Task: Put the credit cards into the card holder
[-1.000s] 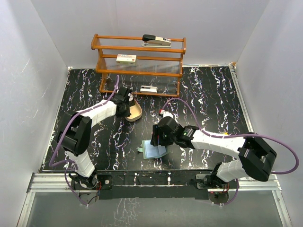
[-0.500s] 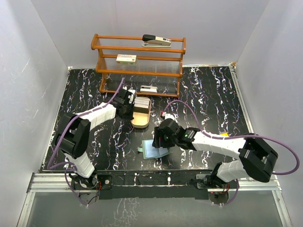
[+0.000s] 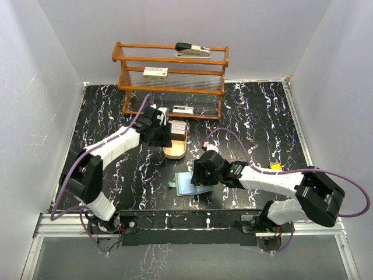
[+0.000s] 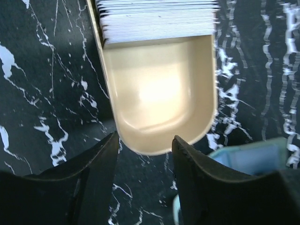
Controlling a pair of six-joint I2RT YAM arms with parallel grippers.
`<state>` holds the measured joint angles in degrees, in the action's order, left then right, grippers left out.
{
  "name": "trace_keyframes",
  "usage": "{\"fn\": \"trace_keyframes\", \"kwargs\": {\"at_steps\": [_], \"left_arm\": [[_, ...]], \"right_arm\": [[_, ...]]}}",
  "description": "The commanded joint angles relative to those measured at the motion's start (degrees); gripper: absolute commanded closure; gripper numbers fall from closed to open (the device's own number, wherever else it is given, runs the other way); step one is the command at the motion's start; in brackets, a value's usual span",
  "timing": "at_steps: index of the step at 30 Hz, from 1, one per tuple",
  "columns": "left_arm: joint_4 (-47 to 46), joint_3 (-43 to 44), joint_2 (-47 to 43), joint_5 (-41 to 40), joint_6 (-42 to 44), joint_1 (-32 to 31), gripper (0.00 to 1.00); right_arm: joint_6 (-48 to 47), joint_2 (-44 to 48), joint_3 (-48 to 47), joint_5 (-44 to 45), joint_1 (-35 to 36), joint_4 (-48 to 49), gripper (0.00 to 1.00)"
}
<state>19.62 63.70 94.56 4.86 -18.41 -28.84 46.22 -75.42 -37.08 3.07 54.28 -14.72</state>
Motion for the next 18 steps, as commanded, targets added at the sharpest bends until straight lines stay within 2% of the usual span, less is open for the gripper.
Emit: {"fn": "trace_keyframes", "kwargs": {"at_steps": [1,5,10,18], "left_arm": [[3.7,-4.1,-10.1,7.2,-6.2,-0.2,0.51],[1.1,-13.4,-16.8,14.1,-11.9,-1.6,0.48],[-3.1,-22.1,-24.4,14.3,-18.5,-6.2,0.43],[-12.5,-31.1,-23.0,16.2,-23.1,-9.1,0.38]], "right_arm": [[0.2,0.8,0.7,0.2,0.3,4.5,0.53],[-0.2,0.4,0.5,0.0,0.3,5.3,0.53],[-0.6,0.9,0.1,0.3,0.2,6.0,0.53],[-1.0,0.4,-0.7,1.9,0.3,5.3,0.54]]}}
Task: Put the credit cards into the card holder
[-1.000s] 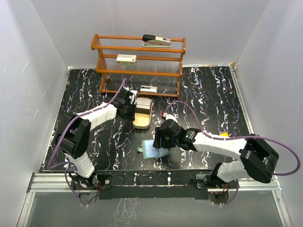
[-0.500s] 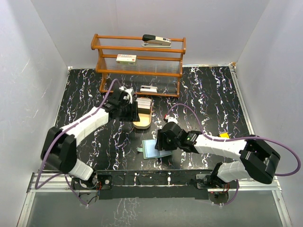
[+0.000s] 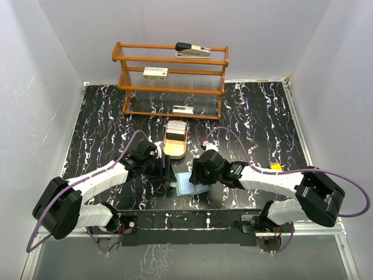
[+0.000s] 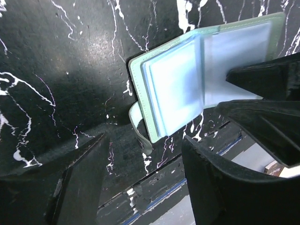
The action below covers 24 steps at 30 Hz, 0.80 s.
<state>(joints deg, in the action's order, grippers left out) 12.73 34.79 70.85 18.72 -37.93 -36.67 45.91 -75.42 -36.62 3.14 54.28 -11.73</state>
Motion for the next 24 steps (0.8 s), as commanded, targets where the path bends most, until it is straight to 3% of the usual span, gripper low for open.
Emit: {"fn": "trace_keyframes", "kwargs": {"at_steps": [1,7,14,19,24], "left_arm": [[-6.2,-2.5,1.4,2.3,-3.6,-1.6,0.38],[-10.4,-2.9,4.9,1.5,-3.7,-2.6,0.44],[-7.4,-3.4,2.8,0.8,-4.2,-2.9,0.98],[-5.1,-3.3,-3.7,-0.3,-4.2,-2.8,1.0],[-4.0,-3.8,-7.4,-0.4,-4.3,-2.8,1.0]], "right_arm": [[-0.6,0.4,-1.2,1.8,0.3,2.2,0.54],[-1.1,1.1,-2.5,2.2,0.3,1.4,0.54],[-5.0,0.6,-9.7,4.7,0.2,-3.3,0.53],[-10.6,-1.5,-16.8,7.7,-1.8,-5.3,0.52],[-18.4,-4.9,-22.3,3.4,-8.1,-2.1,0.5]]}}
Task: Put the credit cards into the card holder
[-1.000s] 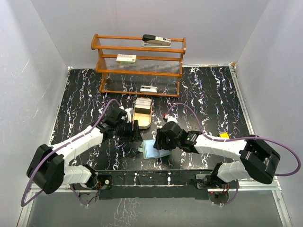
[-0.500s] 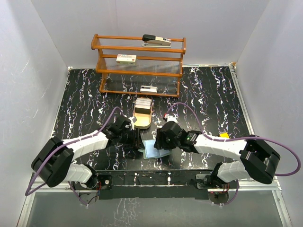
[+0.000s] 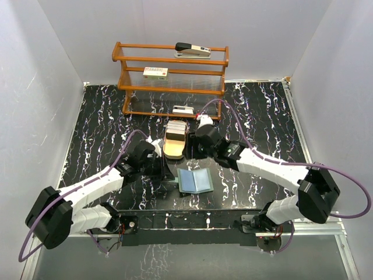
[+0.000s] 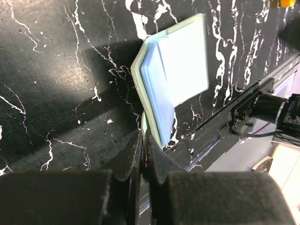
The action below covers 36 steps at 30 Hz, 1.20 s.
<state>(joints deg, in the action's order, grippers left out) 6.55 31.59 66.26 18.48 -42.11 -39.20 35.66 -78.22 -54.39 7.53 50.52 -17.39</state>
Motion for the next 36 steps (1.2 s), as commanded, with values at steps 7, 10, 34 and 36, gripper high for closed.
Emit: {"fn": "trace_keyframes", "kwargs": {"at_steps": [7,10,34,36], "left_arm": [[4.6,-1.1,-2.4,-2.0,2.5,-0.3,1.0],[5.1,-1.4,-2.8,-2.6,2.9,-0.3,1.0],[7.1,-3.0,-9.1,-5.1,2.4,-0.3,1.0],[6.9,-3.3,-9.5,-5.1,2.1,-0.3,1.0]], "right_arm": [[-21.8,-13.3,-16.8,-5.2,-11.7,2.4,0.41],[-25.7,-18.5,-21.2,-5.5,-12.3,2.0,0.38],[-55.1,-34.5,-35.3,-9.8,-9.8,1.1,0.31],[-58.3,-34.0,-33.9,-9.3,-9.0,1.8,0.32]]}}
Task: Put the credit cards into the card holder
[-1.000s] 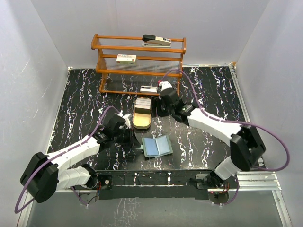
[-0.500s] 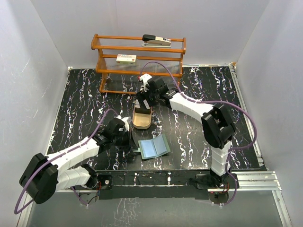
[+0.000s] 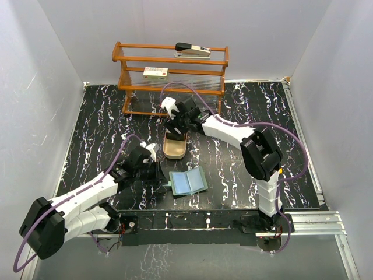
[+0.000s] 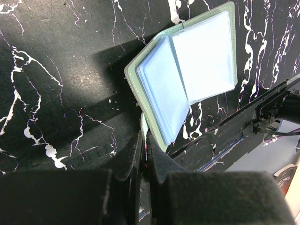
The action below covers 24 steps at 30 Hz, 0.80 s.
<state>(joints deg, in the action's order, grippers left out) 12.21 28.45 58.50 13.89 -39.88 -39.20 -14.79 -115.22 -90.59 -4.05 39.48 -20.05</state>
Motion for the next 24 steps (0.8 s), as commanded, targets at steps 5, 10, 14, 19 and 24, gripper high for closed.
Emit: {"fn": "trace_keyframes", "kwargs": {"at_steps": [5,10,14,19,24], "left_arm": [[1.0,-1.2,-2.4,-0.6,-0.7,-0.3,1.0],[0.5,-1.5,-2.4,-0.7,-1.3,-0.3,1.0],[1.2,-1.5,-3.1,-1.0,-1.4,-0.3,1.0],[1.8,-1.3,-3.6,-1.3,-1.3,-0.3,1.0],[2.1,-1.1,-3.6,-1.5,-1.1,-0.3,1.0]], "right_arm": [[-13.2,4.4,6.5,6.5,4.3,10.5,0.35],[-14.9,2.9,6.3,10.0,4.9,10.7,0.37],[-15.8,2.5,6.9,11.7,5.0,12.4,0.39],[-17.1,1.9,7.0,11.5,5.0,12.3,0.4],[-17.8,0.8,6.7,12.5,5.1,12.9,0.4]]}}
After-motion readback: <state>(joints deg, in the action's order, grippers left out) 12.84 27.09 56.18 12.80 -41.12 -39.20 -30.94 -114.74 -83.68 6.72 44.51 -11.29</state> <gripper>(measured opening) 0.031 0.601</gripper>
